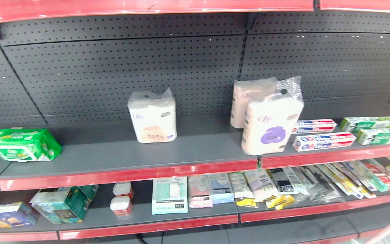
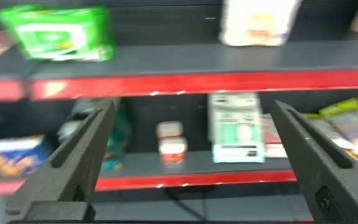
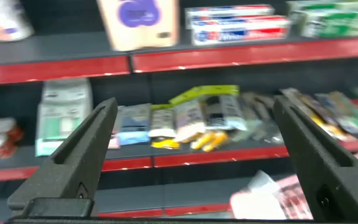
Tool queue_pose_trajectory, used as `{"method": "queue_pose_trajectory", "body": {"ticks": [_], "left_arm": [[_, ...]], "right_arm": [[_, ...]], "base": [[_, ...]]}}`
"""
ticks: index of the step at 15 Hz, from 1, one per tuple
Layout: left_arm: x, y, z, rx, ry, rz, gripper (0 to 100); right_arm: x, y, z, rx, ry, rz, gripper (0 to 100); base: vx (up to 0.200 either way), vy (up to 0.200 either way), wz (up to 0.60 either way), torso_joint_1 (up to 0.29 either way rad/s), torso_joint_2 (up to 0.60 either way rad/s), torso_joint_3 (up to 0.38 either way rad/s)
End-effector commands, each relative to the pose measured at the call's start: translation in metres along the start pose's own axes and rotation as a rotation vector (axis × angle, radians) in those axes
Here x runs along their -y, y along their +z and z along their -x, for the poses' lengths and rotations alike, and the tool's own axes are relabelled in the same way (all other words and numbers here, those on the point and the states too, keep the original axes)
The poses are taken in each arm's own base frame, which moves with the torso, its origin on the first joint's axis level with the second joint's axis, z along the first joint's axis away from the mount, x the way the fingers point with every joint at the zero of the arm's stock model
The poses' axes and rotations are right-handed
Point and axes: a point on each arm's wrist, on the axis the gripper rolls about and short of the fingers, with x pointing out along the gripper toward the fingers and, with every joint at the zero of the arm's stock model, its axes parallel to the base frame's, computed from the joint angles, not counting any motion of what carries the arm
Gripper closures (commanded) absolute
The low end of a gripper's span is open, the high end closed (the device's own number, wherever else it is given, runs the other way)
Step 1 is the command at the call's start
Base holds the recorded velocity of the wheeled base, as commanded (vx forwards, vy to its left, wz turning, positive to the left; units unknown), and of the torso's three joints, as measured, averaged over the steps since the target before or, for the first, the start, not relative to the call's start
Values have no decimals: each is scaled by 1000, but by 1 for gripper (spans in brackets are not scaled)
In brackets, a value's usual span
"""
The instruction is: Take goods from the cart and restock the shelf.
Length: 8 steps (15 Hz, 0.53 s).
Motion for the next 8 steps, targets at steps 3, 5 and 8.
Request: {"method": "queue_pose_trajectory", "body": {"ticks": [3,5,8], "left_arm": [[0,0,0,-3,0,-1,0],[0,0,0,-1,0,1,0],[0,0,0,-1,0,-1,0]], "right_arm": [[0,0,0,0,1,1,0],[0,0,0,0,1,1,0],[0,0,0,0,1,-1,0]], "base": [[0,0,-600,4,7,2],[0,0,-600,-2,2,2],[0,0,-600,1,4,2]]}}
